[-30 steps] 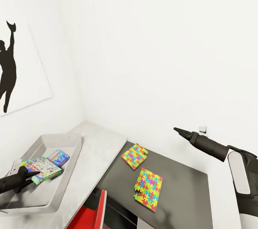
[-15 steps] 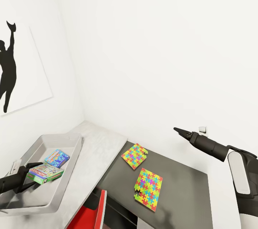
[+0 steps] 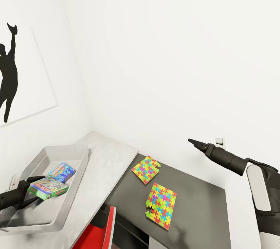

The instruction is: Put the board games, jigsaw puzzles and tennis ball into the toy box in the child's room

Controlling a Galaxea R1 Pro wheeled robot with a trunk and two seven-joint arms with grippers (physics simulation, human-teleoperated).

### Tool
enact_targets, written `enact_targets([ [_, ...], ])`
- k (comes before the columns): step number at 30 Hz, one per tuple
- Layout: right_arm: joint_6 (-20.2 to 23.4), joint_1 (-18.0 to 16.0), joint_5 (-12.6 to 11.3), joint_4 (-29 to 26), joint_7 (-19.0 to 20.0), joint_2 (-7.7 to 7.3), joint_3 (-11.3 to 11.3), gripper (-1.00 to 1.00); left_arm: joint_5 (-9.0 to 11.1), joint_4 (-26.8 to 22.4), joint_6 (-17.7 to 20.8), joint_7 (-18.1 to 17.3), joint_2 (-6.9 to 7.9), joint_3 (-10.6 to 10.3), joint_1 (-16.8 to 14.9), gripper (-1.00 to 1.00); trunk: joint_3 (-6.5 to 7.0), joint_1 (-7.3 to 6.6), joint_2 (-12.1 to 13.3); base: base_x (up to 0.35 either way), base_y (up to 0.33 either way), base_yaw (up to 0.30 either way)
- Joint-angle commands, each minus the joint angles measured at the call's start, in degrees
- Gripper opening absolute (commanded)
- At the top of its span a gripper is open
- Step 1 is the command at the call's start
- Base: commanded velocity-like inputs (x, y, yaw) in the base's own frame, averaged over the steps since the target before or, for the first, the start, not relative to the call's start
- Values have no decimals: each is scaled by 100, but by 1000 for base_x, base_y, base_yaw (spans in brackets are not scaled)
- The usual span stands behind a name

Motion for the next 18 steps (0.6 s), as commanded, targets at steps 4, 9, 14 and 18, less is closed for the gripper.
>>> enact_targets([
  [4,27,-7,25,2,9,11,-4,100,-53,3,26,-41,5,47,-6,100,-13,4,-13,0,0,0],
  [9,27,-7,25,2,1,14,-7,100,-54,3,26,-44,9,46,1,100,-13,4,-13,0,0,0],
  [14,27,-7,25,3,0,14,-11,100,-52,3,26,-59,37,46,12,100,-13,4,-13,0,0,0],
  [18,27,-7,25,18,-1,20,-6,100,-46,3,26,-91,147,43,30,100,-13,4,-13,0,0,0],
])
